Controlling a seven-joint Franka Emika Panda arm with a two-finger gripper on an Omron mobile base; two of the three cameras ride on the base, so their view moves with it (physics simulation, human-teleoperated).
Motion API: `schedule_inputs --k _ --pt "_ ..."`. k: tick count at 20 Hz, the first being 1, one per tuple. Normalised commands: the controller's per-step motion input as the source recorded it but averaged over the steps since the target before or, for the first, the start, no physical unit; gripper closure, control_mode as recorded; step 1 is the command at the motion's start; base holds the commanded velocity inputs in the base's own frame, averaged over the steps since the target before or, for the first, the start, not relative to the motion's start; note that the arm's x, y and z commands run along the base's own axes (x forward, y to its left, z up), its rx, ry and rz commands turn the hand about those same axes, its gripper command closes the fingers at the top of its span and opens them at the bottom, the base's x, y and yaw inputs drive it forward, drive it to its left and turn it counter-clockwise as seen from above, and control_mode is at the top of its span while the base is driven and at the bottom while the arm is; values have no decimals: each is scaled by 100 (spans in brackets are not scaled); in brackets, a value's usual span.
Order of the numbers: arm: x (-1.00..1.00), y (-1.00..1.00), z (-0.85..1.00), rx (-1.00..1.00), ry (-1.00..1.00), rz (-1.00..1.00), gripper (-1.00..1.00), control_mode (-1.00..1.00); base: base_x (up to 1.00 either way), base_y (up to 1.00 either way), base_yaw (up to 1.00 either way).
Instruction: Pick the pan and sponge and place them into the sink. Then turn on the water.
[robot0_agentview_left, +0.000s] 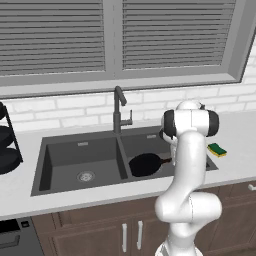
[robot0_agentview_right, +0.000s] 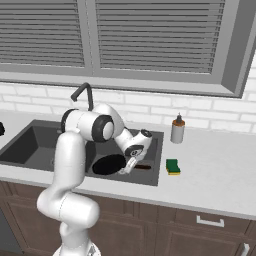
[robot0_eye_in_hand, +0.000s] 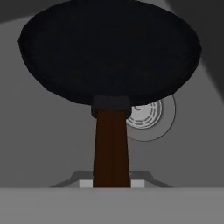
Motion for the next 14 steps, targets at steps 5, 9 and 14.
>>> schedule_inputs --k 5,9,14 --pt "13 0 -32 -12 0 0 100 -100 0 0 0" --pt "14 0 -29 -16 0 0 100 -100 0 0 0" --pt "30 0 -36 -12 0 0 100 -100 0 0 0"
